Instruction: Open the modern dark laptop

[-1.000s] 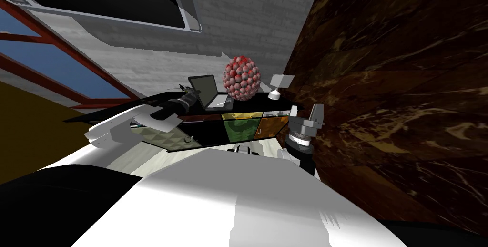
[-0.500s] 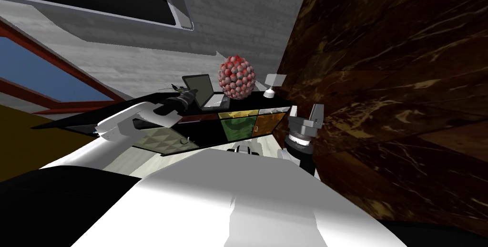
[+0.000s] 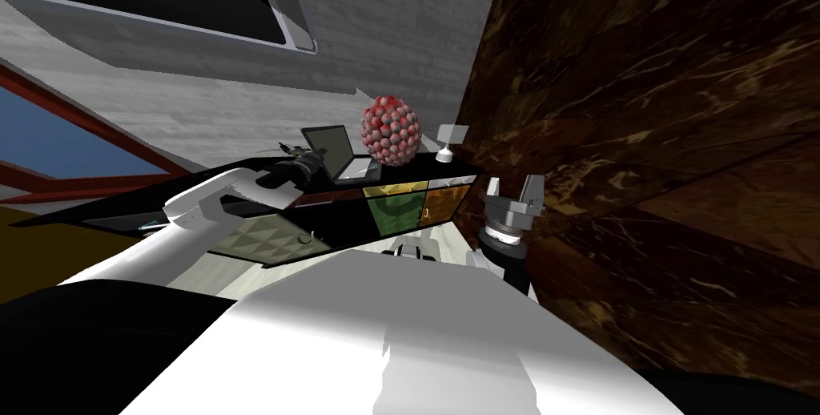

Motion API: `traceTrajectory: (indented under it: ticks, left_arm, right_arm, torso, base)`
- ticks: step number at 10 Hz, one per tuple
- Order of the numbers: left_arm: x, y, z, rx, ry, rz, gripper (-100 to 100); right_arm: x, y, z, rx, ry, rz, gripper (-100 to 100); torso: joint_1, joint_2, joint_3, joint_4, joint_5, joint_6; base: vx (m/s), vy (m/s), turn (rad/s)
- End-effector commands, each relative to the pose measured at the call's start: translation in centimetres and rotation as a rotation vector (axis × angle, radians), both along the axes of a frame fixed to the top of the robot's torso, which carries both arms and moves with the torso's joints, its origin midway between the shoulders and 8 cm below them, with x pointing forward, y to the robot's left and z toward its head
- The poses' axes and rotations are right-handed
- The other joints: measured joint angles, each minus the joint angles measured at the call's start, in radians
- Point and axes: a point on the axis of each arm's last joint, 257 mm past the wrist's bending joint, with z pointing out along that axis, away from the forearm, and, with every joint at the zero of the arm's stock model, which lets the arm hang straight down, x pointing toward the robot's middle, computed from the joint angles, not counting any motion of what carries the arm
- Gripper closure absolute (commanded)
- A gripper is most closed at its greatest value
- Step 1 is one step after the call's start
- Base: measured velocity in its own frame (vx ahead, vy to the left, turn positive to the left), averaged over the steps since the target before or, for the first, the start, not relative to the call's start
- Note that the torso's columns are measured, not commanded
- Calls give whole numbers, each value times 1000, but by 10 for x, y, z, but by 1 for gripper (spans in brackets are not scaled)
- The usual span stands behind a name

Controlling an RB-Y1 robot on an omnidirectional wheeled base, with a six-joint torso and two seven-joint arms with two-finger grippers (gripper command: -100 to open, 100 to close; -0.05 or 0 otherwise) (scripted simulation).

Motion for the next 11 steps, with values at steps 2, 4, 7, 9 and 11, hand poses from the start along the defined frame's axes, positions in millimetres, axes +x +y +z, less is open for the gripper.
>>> traceTrajectory:
  ticks: [2, 4, 7, 9, 11]
  left_arm:
    - [-5, -27, -2, 4, 3, -42, 100]
    - [-9, -42, -3, 6, 4, -66, 100]
    - [-17, -72, -5, 8, 4, -114, 100]
    - [-22, -87, -5, 7, 4, -138, 100]
    - [-32, -108, -9, 2, 11, -170, 100]
  right_arm:
    - [0, 0, 0, 0, 0, 0, 0]
    - [0, 0, 0, 0, 0, 0, 0]
    - [0, 0, 0, 0, 0, 0, 0]
    - [0, 0, 0, 0, 0, 0, 0]
    - [0, 0, 0, 0, 0, 0, 0]
  torso:
    - [2, -1, -1, 1, 2, -1]
    - [2, 0, -1, 0, 2, 1]
    - [0, 2, 2, -1, 3, -1]
    - [0, 1, 2, -2, 3, 2]
    - [0, 3, 3, -2, 4, 0]
  base:
    - [89, 41, 180]
    - [77, 29, 111]
    - [93, 26, 166]
    - [61, 19, 107]
    - [87, 31, 179]
